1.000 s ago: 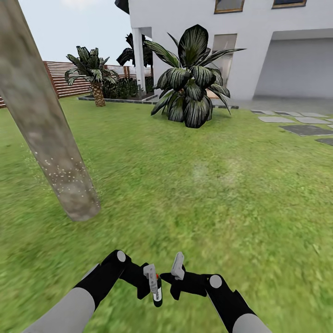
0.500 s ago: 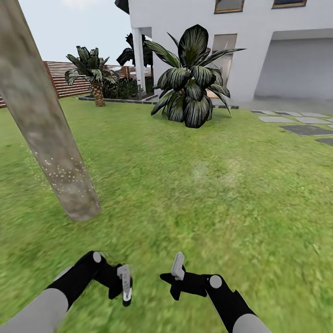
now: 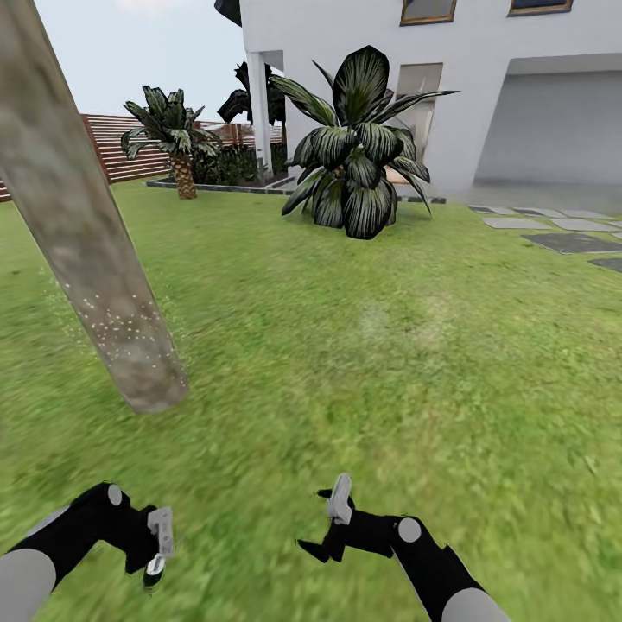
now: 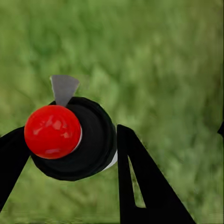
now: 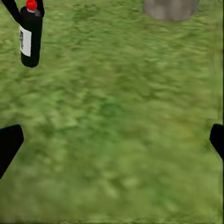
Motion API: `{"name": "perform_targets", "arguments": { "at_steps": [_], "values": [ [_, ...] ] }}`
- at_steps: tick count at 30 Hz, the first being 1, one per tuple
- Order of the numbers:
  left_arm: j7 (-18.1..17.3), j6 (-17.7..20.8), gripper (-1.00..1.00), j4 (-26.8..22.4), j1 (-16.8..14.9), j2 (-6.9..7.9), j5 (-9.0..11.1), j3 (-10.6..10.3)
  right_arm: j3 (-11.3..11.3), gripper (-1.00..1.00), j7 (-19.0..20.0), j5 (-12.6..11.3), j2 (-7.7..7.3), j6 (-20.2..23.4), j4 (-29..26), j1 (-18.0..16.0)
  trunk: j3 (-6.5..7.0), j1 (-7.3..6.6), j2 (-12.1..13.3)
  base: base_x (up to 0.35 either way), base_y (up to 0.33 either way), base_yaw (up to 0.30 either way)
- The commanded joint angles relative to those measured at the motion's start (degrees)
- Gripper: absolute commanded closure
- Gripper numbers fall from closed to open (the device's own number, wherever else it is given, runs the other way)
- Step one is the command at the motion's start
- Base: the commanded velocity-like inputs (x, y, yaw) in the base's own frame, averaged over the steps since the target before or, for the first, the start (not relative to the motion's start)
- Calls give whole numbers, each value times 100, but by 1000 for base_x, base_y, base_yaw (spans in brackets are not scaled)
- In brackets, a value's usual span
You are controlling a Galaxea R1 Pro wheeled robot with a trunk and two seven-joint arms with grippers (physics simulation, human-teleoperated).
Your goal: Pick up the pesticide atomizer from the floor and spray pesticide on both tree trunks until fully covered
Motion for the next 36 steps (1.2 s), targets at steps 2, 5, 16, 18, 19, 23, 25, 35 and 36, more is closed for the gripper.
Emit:
{"name": "perform_targets", "arguments": {
  "at_steps": [2, 5, 16, 18, 19, 23, 25, 35, 36],
  "values": [
    [1093, -27, 100, 503, 4, -142, 235, 4, -15, -100, -929, -24, -89, -4, 442, 8, 0, 0, 0, 0, 0, 0],
    [2570, -103, 100, 1203, 6, -559, 1327, 5, -21, -100, -3096, -49, -175, -37, 1376, 12, 0, 0, 0, 0, 0, 0],
    [5908, -2791, 100, 2015, 1504, -747, 5372, 0, -818, -100, -6378, -60, -587, -1513, 2110, 785, 0, 0, 0, 0, 0, 0],
    [5908, -2820, 100, 2021, 1584, -741, 5892, 0, -824, -100, -6383, -59, -636, -1795, 2116, 901, 0, 0, 0, 0, 0, 0],
    [5899, -2823, 100, 2029, 1597, -742, 6069, -4, -829, -100, -6390, -58, -628, -1842, 2130, 926, 0, 0, 0, 0, 0, 0],
    [5887, -2826, 100, 2191, 1677, -767, 6280, -12, -848, -100, -6411, -933, -476, -1892, 2438, 952, 0, 0, 0, 0, 0, 0],
    [5857, -2824, 100, 2194, 1678, -792, 6307, -20, -845, -100, -6405, -1510, -486, -1892, 2437, 952, 0, 0, 0, 0, 0, -136],
    [5856, -2832, 100, 2169, 1868, -753, 6305, -12, -832, -100, -6386, -1622, -503, -1892, 2441, 953, 0, 0, 0, 0, 0, -292],
    [5856, -2833, 100, 2169, 1874, -753, 6303, -14, -831, -100, -6385, -1622, -505, -1892, 2442, 953, 0, 0, 0, 0, 0, -300]
  ]
}}
